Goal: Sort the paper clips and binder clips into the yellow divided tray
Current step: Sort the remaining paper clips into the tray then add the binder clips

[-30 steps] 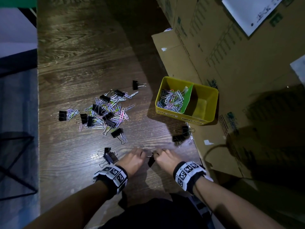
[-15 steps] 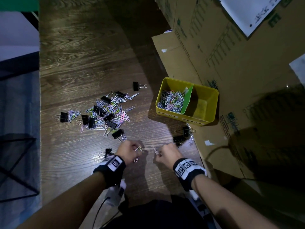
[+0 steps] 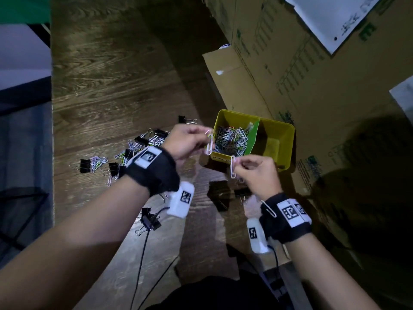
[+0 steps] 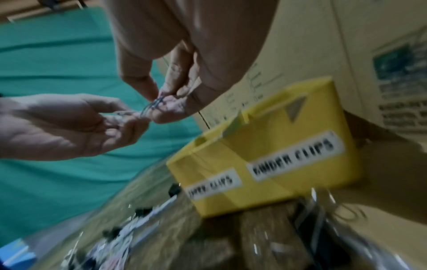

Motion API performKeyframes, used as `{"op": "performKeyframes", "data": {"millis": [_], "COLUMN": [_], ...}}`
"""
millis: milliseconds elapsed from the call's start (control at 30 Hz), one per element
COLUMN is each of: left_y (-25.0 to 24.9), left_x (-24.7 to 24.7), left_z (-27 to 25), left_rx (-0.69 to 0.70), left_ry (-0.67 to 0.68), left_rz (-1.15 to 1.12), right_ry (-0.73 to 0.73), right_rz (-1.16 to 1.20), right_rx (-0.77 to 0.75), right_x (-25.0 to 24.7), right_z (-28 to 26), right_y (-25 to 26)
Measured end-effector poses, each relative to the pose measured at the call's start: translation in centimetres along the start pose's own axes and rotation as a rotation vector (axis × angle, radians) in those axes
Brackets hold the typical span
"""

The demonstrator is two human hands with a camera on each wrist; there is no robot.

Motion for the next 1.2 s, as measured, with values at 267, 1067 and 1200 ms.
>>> {"op": "performKeyframes", "data": {"millis": [267,1067,1200], "left_y": [-0.9,6.7,6.7], "left_x": [5.2,-20.6,-20.0], "left_z": [3.3,2.7,3.6], "left_rx": [0.191,0.131,0.151], "left_ry": [0.145,-0.342,-0.318], "left_rz": [0.763,1.159,1.208], "right_ry": [-0.235,0.636,0.587], "right_rz": [-0.311,-0.996,-1.01], "right_rx": [-0.228,-0.555,-0.502], "right_x": [-2.4,21.3,24.9], "right_z": [5.6,0.3,0.1], "right_y": [4.6,2.7,1.3]}}
Point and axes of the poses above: each hand's wrist, its own z-axis towards the middle knuckle, its own x-axis out of the palm, y = z × x, the point moved 5 cm from there along z, towards the middle knuckle, and after that the axes turned 6 degrees about -y, right-handed, at the moved point
